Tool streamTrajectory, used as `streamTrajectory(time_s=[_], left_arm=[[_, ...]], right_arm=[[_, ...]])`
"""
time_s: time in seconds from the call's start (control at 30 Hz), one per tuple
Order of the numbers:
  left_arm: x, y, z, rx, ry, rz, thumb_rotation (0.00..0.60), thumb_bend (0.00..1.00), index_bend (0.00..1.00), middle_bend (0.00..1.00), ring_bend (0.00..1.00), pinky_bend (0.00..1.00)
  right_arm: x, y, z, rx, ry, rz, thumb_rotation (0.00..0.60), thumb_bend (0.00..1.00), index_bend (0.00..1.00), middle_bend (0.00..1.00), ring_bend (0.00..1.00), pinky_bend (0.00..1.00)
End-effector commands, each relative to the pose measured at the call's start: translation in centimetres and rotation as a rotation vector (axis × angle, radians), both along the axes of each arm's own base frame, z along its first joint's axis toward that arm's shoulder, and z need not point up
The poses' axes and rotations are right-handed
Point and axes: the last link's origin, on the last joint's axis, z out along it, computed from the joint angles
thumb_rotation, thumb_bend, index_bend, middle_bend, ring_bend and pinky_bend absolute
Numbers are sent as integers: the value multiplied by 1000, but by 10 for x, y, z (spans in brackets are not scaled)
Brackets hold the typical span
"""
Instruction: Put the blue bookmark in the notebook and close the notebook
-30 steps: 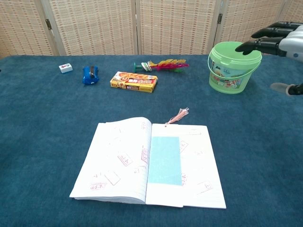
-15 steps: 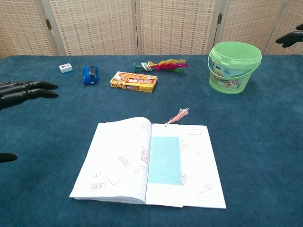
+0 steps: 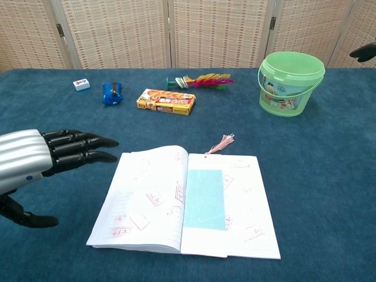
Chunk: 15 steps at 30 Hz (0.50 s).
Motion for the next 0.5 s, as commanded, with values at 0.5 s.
streamTrajectory(time_s=[0.5], left_arm=[[4, -6, -38, -18, 12, -31, 600, 172, 125, 20, 78, 158]], right_arm=[[-9, 4, -4, 3, -21, -38, 600, 266, 70, 127, 0, 0]])
